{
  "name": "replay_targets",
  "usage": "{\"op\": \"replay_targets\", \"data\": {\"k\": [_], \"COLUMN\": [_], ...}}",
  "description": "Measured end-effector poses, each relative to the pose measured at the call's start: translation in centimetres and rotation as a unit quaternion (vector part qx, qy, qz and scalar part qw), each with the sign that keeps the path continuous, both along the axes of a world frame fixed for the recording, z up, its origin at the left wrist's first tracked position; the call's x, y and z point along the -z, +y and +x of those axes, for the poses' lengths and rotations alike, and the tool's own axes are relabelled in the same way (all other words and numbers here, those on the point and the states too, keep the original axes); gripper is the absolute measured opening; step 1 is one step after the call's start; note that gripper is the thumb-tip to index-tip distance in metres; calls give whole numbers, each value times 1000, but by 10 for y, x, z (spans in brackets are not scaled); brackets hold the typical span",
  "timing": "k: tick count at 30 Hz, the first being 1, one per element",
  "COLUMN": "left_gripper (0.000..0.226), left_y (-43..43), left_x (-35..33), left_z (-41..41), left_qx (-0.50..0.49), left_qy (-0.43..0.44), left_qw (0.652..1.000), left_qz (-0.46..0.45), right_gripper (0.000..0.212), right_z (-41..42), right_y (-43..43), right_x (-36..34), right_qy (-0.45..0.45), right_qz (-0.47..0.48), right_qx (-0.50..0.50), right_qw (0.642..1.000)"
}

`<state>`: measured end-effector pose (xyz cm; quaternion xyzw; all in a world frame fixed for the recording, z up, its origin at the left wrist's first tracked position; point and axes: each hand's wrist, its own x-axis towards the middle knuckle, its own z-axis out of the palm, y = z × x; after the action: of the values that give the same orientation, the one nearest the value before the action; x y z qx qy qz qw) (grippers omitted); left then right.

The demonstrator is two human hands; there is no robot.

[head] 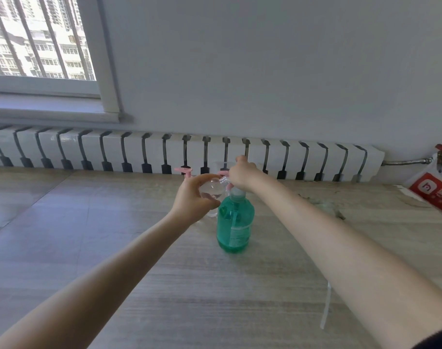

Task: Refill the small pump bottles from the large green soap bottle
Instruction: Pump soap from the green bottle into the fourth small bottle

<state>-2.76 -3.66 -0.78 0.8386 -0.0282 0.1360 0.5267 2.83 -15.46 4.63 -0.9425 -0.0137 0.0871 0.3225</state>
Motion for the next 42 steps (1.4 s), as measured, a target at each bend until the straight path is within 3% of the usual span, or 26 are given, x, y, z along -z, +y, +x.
{"op": "replay_targets", "data": {"k": [15, 19, 30, 42], "left_gripper": [56, 59, 59, 58], "left_y": [-2, 0, -3, 0], "left_x": [0, -1, -2, 3], "left_z": [-3, -1, -4, 1], "left_qx": [12, 13, 19, 18], "left_qy": [2, 5, 21, -12], "left_qw": [1000, 1000, 998, 1000], "left_qz": [-7, -25, -59, -18], "right_gripper": [64, 58, 62, 62], "right_z": [3, 1, 5, 3], "right_y": [2, 0, -4, -1], "right_x": [5, -7, -12, 1], "right_qy": [23, -8, -11, -19], "right_qz": [21, 22, -22, 10], "right_qx": [6, 17, 24, 12], "right_qw": [1000, 1000, 999, 1000]}}
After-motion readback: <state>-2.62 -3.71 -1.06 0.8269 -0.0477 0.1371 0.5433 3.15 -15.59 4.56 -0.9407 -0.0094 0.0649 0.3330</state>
